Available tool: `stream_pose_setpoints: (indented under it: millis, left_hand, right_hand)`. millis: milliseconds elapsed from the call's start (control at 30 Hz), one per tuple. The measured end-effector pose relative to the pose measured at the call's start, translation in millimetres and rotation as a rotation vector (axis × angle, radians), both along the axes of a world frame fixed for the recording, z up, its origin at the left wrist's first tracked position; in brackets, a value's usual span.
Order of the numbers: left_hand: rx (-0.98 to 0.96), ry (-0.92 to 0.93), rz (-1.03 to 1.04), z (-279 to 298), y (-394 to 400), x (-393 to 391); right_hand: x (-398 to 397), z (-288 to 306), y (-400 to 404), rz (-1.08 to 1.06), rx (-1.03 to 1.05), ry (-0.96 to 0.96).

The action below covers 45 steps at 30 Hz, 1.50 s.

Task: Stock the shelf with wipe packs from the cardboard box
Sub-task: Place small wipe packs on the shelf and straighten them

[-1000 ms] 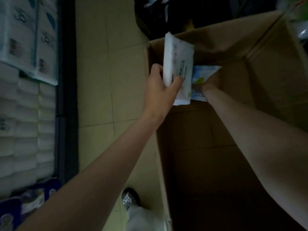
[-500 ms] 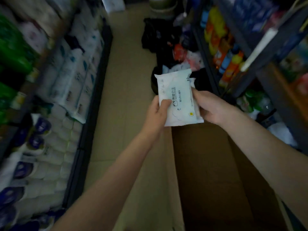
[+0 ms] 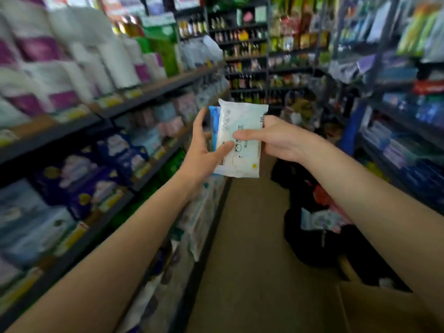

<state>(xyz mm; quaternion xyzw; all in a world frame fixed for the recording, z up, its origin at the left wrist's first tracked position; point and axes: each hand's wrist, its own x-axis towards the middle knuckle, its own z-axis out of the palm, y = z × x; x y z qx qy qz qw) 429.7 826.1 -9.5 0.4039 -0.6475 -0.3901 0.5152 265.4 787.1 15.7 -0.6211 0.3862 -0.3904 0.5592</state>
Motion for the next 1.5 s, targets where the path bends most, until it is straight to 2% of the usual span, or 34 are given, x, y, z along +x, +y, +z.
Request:
stream_pose_setpoints:
  millis: [100,200,300,367,433,567,600,667,733,867,967,1100,1233,1333,1433,1500]
  left_hand:
    - [-0.054,-0.076,0.086,36,-2,55]
    - [-0.140,-0.255,0.243,54,-9,102]
    - [-0.225,-0.336,0.393,66,-19,142]
    - [-0.311,-0.387,0.481,77,-29,162]
    - [-0.415,-0.476,0.595,88,-42,178]
    - [-0.555,-0.757,0.861,105,-70,207]
    - [-0.574,-0.803,0.909,107,-73,215]
    - [-0.573,-0.797,1.003,110,-71,229]
    - [-0.504,-0.807,1.096,109,-62,248]
    - [-0.174,-0.987,1.133,124,-30,291]
    - [0.018,-1.060,1.258,139,-6,323]
    - [0.098,-1.035,1.356,149,9,360]
    - [0.144,-1.122,1.309,158,-7,392]
    - [0.278,-1.237,1.197,156,-33,411]
    - [0.506,-1.461,1.118,149,-54,424]
    - [0.575,-1.539,1.100,148,-59,429]
  right_hand:
    - [54,39,-23,0.083,-0.088,0.147]
    - [107,66,-44,0.207,-0.229,0.323]
    - [155,84,-64,0.302,-0.364,0.277]
    - [182,97,-84,0.257,-0.447,0.186]
    - [205,114,-107,0.218,-0.641,0.201]
    - [250,150,-150,0.282,-1.211,0.502]
    - [264,157,-155,0.340,-1.301,0.517]
    - [295,164,-154,0.494,-1.346,0.468]
    - [324,164,-150,0.611,-1.385,0.449]
    - [380,172,-146,0.764,-1.472,0.576]
    - [417,189,-149,0.780,-1.498,0.725]
    - [457,217,-157,0.748,-1.531,0.837]
    - [498,221,-171,0.683,-1.551,0.959]
    - [523,192,-177,0.814,-1.425,1.057]
    - [540,167,-177,0.859,-1.404,0.973]
    - [544,164,-180,0.821,-1.451,0.942]
